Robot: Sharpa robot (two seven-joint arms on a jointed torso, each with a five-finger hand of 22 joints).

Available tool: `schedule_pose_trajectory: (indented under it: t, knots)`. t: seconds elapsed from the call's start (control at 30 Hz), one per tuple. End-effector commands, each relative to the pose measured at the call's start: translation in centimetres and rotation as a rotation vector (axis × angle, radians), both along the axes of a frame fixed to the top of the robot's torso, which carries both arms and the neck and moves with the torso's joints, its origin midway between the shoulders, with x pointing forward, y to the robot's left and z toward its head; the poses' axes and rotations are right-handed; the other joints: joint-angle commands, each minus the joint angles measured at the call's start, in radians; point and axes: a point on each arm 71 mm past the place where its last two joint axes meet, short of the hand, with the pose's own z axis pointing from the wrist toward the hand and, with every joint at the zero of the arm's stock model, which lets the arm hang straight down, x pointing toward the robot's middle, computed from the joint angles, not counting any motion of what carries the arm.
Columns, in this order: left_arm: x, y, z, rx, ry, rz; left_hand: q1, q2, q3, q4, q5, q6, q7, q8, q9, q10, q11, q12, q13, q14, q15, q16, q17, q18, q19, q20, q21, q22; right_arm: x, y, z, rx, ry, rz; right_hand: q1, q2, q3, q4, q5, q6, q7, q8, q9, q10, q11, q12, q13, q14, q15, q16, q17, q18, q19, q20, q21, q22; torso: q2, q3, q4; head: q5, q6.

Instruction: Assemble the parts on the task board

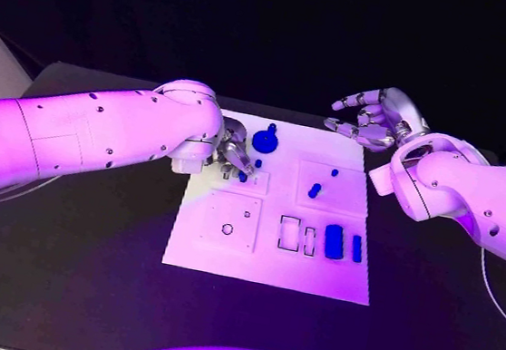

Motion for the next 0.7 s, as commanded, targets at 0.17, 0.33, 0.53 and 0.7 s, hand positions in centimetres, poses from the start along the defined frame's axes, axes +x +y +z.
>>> schedule_pose_trajectory:
  t: [0.17, 0.33, 0.53, 0.7]
  knots:
    - [-0.77, -0.27, -1.42, 0.030, 0.074, -0.041, 0.009, 0.023, 0.120, -0.133, 0.001, 0.031, -0.026, -0.010, -0.003, -0.001, 0.002, -0.009, -0.005, 0.108, -0.007, 0.006, 0.263, -0.007, 0.011, -0.001, 0.002, 0.003, -0.02, 0.08, -0.03, -0.006, 0.000, 0.013, -0.014, 0.000, 0.006, -0.001, -0.004, -0.004, 0.000, 0.005, 0.001, -0.008, 0.003, -0.005, 0.127, 0.082, -0.008, -0.003, 0.180, 0.012, 0.017, -0.007, -0.005, 0.104, 0.000, -0.0013, 0.0002, -0.002, -0.001]
    - [-0.76, -0.21, -1.44, 0.032, 0.076, -0.042, 0.000, 0.023, 0.103, -0.125, -0.001, 0.034, -0.027, -0.012, -0.004, 0.001, 0.002, -0.011, -0.005, 0.108, -0.007, 0.006, 0.263, -0.007, 0.011, -0.001, 0.001, 0.002, -0.02, 0.08, -0.03, -0.006, 0.001, 0.014, -0.014, 0.000, 0.006, -0.001, -0.004, -0.004, 0.000, 0.005, 0.001, -0.008, 0.003, -0.005, 0.127, 0.082, -0.008, -0.003, 0.180, 0.012, 0.017, -0.007, -0.005, 0.104, -0.001, -0.0009, 0.0001, -0.002, -0.001]
    - [-0.80, -0.23, -1.45, 0.033, 0.079, -0.044, -0.011, 0.018, 0.078, -0.117, -0.002, 0.036, -0.029, -0.015, -0.004, 0.003, 0.001, -0.012, -0.006, 0.108, -0.007, 0.006, 0.263, -0.008, 0.012, -0.001, 0.001, 0.004, -0.02, 0.08, -0.03, -0.006, 0.000, 0.014, -0.014, 0.000, 0.006, -0.001, -0.004, -0.004, 0.000, 0.005, 0.001, -0.008, 0.003, -0.005, 0.127, 0.082, -0.008, -0.003, 0.180, 0.012, 0.017, -0.007, -0.005, 0.104, -0.001, -0.0013, 0.0000, -0.001, -0.002]
    - [-0.84, -0.19, -1.47, 0.034, 0.081, -0.047, -0.022, 0.005, 0.039, -0.107, -0.004, 0.038, -0.031, -0.019, -0.004, 0.004, 0.000, -0.014, -0.006, 0.108, -0.007, 0.006, 0.263, -0.008, 0.012, -0.001, 0.000, 0.004, -0.02, 0.06, -0.02, -0.006, 0.000, 0.014, -0.014, 0.000, 0.006, -0.001, -0.004, -0.004, 0.000, 0.005, 0.001, -0.008, 0.003, -0.005, 0.127, 0.082, -0.008, -0.003, 0.180, 0.012, 0.017, -0.007, -0.005, 0.104, -0.001, -0.0011, 0.0004, -0.004, -0.003]
